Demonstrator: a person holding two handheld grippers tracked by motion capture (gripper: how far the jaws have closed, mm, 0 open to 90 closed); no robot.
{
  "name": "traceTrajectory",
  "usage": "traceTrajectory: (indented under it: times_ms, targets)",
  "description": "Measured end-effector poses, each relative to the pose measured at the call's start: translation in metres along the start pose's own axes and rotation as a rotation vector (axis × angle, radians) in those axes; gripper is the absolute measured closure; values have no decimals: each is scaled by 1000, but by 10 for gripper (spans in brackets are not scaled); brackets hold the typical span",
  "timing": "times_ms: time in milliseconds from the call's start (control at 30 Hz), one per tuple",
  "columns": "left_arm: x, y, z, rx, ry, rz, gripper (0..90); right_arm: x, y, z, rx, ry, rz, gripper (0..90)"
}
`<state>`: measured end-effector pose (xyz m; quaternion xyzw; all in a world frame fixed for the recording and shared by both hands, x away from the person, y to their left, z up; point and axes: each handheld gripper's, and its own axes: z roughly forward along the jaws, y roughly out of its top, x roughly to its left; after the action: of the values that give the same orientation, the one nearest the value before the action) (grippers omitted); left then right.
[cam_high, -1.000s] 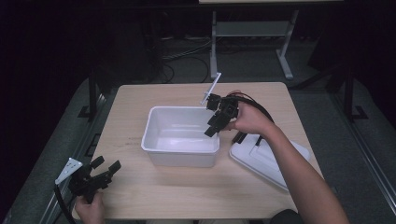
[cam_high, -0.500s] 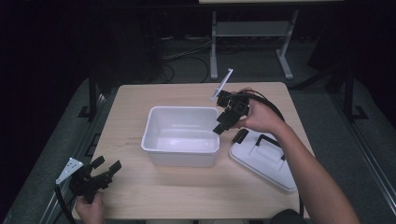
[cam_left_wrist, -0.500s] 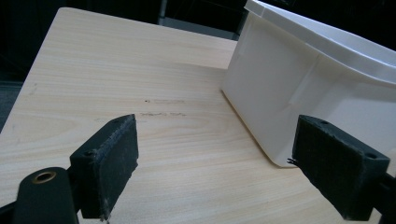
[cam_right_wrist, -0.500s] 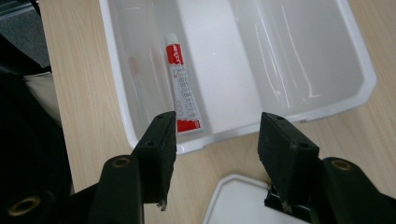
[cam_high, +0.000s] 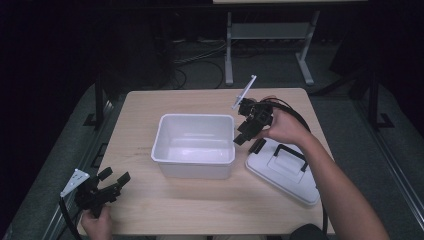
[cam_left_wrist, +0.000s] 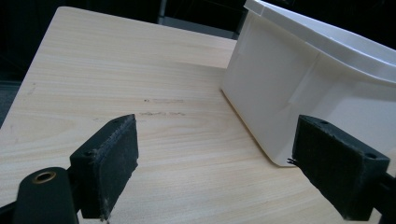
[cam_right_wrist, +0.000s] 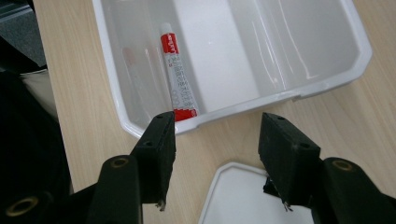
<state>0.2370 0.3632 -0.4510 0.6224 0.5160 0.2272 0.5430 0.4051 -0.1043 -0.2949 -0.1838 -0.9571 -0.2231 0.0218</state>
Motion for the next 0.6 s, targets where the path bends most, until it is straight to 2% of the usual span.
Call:
traceTrajectory:
  times_ms: [600]
  targets:
    - [-1,0,1,3,-2,5,137,-7,-21,1,-8,-3,37,450]
